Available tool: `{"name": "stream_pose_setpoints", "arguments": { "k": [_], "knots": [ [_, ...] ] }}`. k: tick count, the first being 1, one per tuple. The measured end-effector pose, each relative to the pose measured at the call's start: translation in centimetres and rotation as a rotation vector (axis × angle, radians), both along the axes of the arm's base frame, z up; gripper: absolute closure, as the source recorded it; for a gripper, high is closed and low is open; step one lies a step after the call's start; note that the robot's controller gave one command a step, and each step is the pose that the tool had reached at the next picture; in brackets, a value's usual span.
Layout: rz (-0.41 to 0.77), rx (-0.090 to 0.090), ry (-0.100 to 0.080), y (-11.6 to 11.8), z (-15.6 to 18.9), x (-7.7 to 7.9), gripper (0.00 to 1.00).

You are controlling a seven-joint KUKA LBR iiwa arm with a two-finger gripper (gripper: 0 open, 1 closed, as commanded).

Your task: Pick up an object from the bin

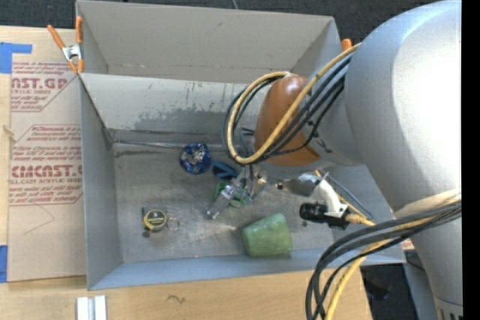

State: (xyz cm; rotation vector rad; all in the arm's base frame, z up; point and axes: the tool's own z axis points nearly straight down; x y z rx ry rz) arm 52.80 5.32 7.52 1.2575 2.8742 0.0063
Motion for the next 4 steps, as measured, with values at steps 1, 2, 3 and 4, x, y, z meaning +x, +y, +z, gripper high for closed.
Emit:
{"name": "stream_pose_setpoints", "arguments": {
  "k": [1,2,3,4],
  "knots": [
    [0.0,0.001,0.005,0.1,0.1,-0.1,1.0],
    [0.001,-0.001,0.005,0.1,2.3,0.0,1.0],
    [0.002,-0.001,-0.002,0.1,11.0,0.1,1.0],
    [0.003,-0.002,0.004,0.1,12.4,0.2,1.0]
  ]
}}
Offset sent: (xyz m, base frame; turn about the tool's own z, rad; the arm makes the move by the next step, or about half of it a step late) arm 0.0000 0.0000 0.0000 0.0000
